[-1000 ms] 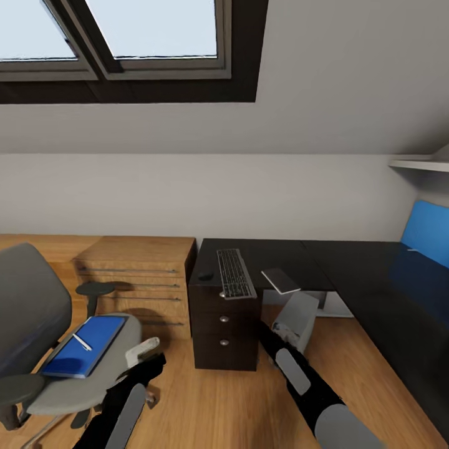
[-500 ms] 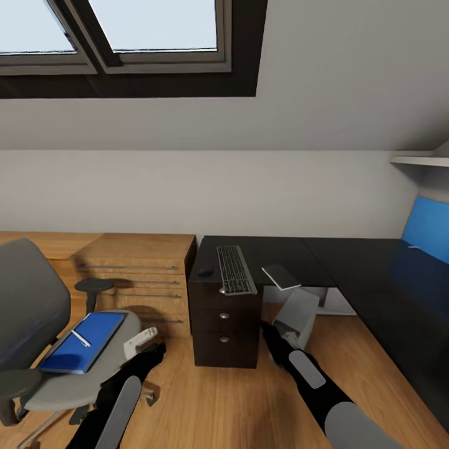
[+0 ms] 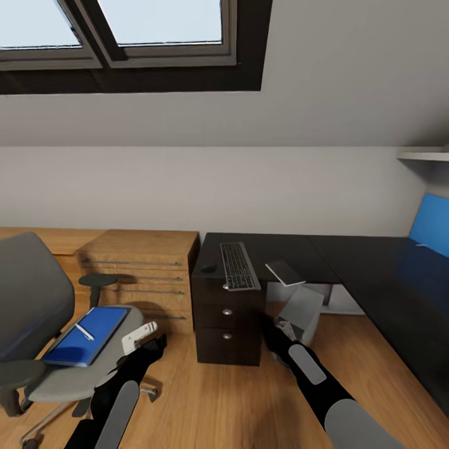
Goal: In the bedroom, organize the workspace by keeping the computer under the desk, ensuring the monitor is on the desk, placing the keyboard on the desk next to the monitor, placing the mouse on the desk next to the keyboard, moving the folder from the swivel chair onto the desk next to the mouse, stacking the notebook on top of the folder with the pen on top of the notebook, and positioning the swivel chair next to the desk.
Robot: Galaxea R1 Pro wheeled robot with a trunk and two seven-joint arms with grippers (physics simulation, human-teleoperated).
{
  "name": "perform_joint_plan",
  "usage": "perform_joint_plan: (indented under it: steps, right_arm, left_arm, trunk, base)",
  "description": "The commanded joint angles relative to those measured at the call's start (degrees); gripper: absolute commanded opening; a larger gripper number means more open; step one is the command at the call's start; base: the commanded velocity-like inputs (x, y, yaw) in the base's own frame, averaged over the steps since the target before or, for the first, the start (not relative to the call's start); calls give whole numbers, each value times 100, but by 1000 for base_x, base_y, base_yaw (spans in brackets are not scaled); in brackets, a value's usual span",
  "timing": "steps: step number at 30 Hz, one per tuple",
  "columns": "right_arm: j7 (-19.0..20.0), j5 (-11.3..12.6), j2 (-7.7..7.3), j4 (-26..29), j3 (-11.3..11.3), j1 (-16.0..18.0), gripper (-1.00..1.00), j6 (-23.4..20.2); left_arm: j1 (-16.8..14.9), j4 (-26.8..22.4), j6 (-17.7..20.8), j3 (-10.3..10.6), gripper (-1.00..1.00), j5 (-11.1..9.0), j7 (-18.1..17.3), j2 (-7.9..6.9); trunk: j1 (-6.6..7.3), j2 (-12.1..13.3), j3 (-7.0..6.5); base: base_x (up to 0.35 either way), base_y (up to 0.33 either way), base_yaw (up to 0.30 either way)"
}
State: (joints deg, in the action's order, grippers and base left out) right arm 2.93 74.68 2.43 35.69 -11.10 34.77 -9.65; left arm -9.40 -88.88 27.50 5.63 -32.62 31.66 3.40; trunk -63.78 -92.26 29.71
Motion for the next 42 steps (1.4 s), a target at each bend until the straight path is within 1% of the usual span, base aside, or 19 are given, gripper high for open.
perform_joint_plan:
  steps: [1,4,6,9,12,13,15,16,17,19,23,25,26,29,35,37,40,41,42]
  right_arm:
    - [18,33,-3,6,-6,3,100,-5]
    - [67,31,-13,18,-1,3,100,-18]
    - [229,33,-27,23,2,3,100,-29]
    - [334,36,-40,25,8,3,100,-44]
    - [565,37,-199,27,16,1,100,-167]
    - [767,37,-297,30,14,2,100,-198]
    - [956,34,-341,32,11,2,100,-210]
    - [1193,24,-371,31,10,3,100,-214]
    - [1693,-2,-404,14,10,1,100,-210]
    - [2006,-12,-445,-10,9,1,100,-208]
    - [2186,-1,-553,-46,11,3,100,-212]
    - [2194,1,-569,-62,11,3,100,-215]
    - [2077,23,-578,-449,39,3,100,-230]
    - [1814,51,-573,-641,83,3,100,-215]
    - [1800,61,-580,-564,72,3,100,-243]
    - [1925,127,-599,-556,77,3,100,-391]
    - [2218,351,-621,-567,80,3,100,-827]
    - [2291,430,-625,-570,79,3,100,-957]
    - [2407,595,-630,-572,77,3,100,-1213]
  left_arm:
    - [-4,-13,9,73,100,-51,54,1]
    - [0,-14,9,230,100,-51,61,-3]
    - [28,-9,9,317,100,-51,66,-5]
    - [42,-8,10,342,100,-48,67,-6]
    - [52,-7,10,356,100,-48,68,-6]
    - [52,-3,10,358,100,-49,68,-6]
    - [54,-1,10,358,100,-50,68,-6]
    - [53,2,10,359,100,-50,70,-6]
    - [52,3,10,360,100,-46,69,-6]
    - [52,6,10,361,100,-45,71,-6]
    - [56,6,5,366,100,-45,72,-6]
    - [58,8,6,372,100,-48,71,-5]
    - [60,18,2,495,100,-50,75,-1]
    - [61,39,1,566,100,-51,77,-6]
    - [61,62,-7,593,100,-51,87,-6]
    - [61,63,-11,640,100,-51,192,-5]
    - [61,63,-19,771,100,-51,418,-6]
    - [61,63,-20,810,100,-51,481,-6]
    - [61,63,-25,882,100,-54,599,-6]
  trunk:
    - [-22,-45,23]
    - [-88,-165,75]
    - [-132,-245,110]
    - [-198,-366,163]
    - [-264,-486,217]
    - [-286,-526,235]
    - [-330,-606,271]
    - [-352,-647,289]
    - [-374,-687,307]
    - [-418,-767,343]
    - [-505,-927,415]
    - [-549,-1007,450]
    - [-571,-1048,468]
    - [-637,-1168,522]
    - [-769,-1409,630]
    - [-813,-1489,666]
    - [-879,-1609,720]
    - [-901,-1649,738]
    - [-923,-1689,756]
  base:
    - [0,0,223]
    - [0,0,175]
    - [0,0,68]
    - [0,0,27]
    - [0,0,6]
    - [0,0,2]
    - [0,0,1]
    - [0,0,0]
    - [0,0,0]
    - [0,0,0]
    - [0,0,0]
    - [0,0,0]
    - [0,0,0]
    - [0,0,0]
    - [0,0,0]
    - [0,0,0]
    - [0,0,0]
    - [0,0,0]
    - [0,0,0]
